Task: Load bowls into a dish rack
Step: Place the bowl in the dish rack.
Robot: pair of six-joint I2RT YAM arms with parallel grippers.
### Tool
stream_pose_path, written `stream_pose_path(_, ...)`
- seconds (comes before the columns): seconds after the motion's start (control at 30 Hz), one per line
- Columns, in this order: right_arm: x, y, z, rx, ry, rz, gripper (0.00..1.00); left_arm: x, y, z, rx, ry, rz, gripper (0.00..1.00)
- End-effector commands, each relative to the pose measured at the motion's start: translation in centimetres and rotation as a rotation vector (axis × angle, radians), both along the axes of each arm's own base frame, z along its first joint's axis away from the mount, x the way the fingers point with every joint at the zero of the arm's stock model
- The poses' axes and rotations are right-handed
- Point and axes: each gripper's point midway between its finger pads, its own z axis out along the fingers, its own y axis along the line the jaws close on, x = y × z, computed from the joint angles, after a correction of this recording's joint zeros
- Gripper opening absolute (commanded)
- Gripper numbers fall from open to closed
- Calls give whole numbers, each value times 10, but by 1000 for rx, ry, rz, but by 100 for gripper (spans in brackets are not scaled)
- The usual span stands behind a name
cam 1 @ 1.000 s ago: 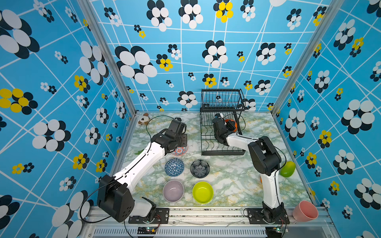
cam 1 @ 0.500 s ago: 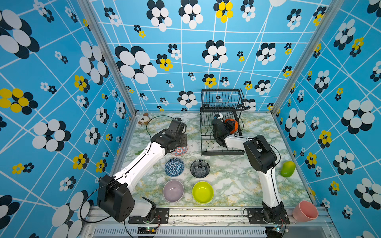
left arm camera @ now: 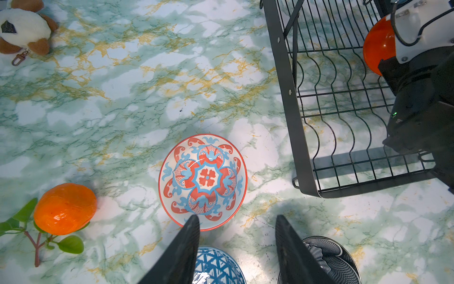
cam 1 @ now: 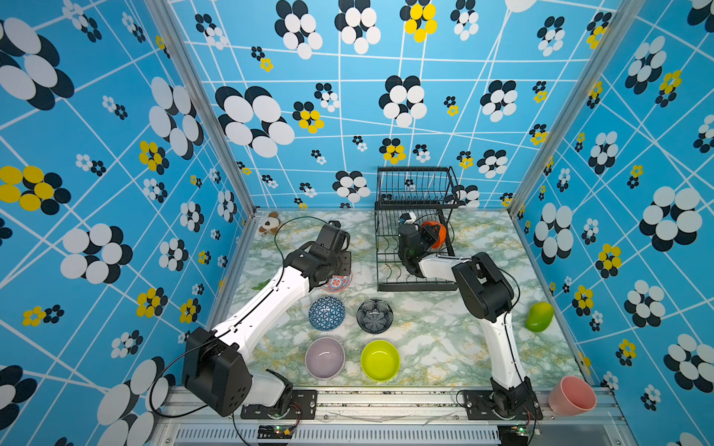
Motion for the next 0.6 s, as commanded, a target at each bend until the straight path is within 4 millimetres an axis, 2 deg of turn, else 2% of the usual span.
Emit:
stream_pose_path(0.0,2,-3,-6,-17,4,-28,0,-3,1,-8,29,13,-8,52)
stream_pose_path(0.57,2,10,-20,-32,28,-10,0,-4,1,-10,33,17,-12,53)
